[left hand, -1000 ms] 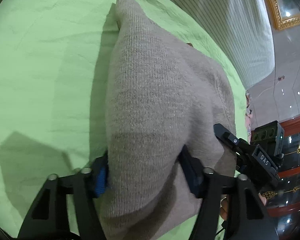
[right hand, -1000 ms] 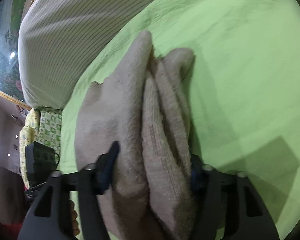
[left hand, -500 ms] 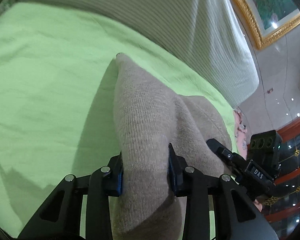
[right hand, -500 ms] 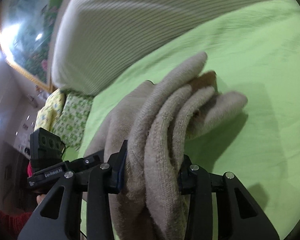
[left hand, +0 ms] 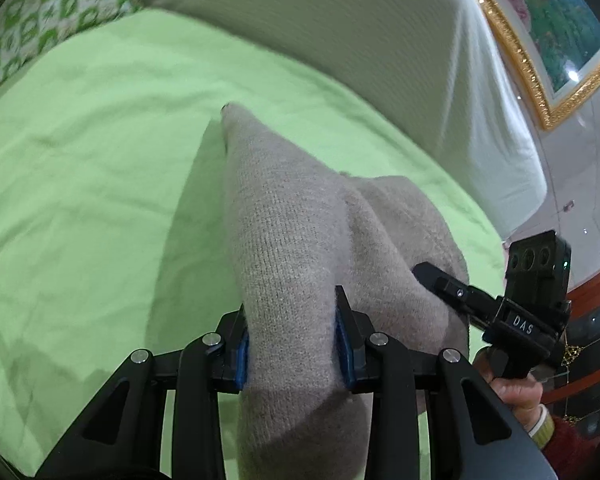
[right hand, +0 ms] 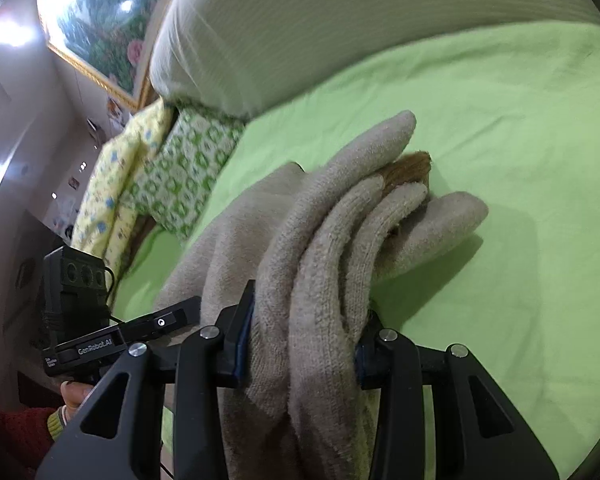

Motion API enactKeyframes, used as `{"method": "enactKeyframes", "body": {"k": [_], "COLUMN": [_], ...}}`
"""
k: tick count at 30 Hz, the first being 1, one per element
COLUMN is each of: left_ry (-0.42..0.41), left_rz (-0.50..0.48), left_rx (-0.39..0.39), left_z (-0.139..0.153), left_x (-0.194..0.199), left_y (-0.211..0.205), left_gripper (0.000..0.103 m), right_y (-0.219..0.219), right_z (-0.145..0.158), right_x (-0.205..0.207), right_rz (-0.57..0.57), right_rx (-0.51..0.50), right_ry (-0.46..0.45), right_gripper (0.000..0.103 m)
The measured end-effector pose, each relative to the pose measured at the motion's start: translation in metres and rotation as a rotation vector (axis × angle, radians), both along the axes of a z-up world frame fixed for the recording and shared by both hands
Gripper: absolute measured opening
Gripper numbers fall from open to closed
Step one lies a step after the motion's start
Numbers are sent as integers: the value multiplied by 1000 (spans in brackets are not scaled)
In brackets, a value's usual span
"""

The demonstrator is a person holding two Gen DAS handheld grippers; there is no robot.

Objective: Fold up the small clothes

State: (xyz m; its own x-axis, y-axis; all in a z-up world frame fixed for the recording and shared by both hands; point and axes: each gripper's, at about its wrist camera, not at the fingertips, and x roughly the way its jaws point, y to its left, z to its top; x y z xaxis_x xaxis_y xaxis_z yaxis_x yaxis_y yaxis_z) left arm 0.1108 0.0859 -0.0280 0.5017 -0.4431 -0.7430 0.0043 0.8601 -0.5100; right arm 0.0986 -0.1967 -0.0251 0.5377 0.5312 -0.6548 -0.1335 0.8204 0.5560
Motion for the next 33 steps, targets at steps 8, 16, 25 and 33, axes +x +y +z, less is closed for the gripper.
{"method": "enactKeyframes", "body": {"k": [8,16,25,33], "left_ry": [59,85,129,70], "left_rz": [-34,-39,-30,15], "left_rx": [24,64,119,130], "left_z": [-32,-43,-47,-8], "left_x": [-15,-19,-18,-23], "left_y": [4,8,-8,5], "left_gripper": [34,46,56,55], "right_y": [-10,-16,-15,-27], "right_z": [-33,-34,-42,-2], "right_x": [-7,-7,2,-15], "right_rz": [-60,-115,-172,-245], "right_rx": [-89,-141,-197,-160], "right_ry": [154,143,146,68], "right_gripper": [54,64,76,76]}}
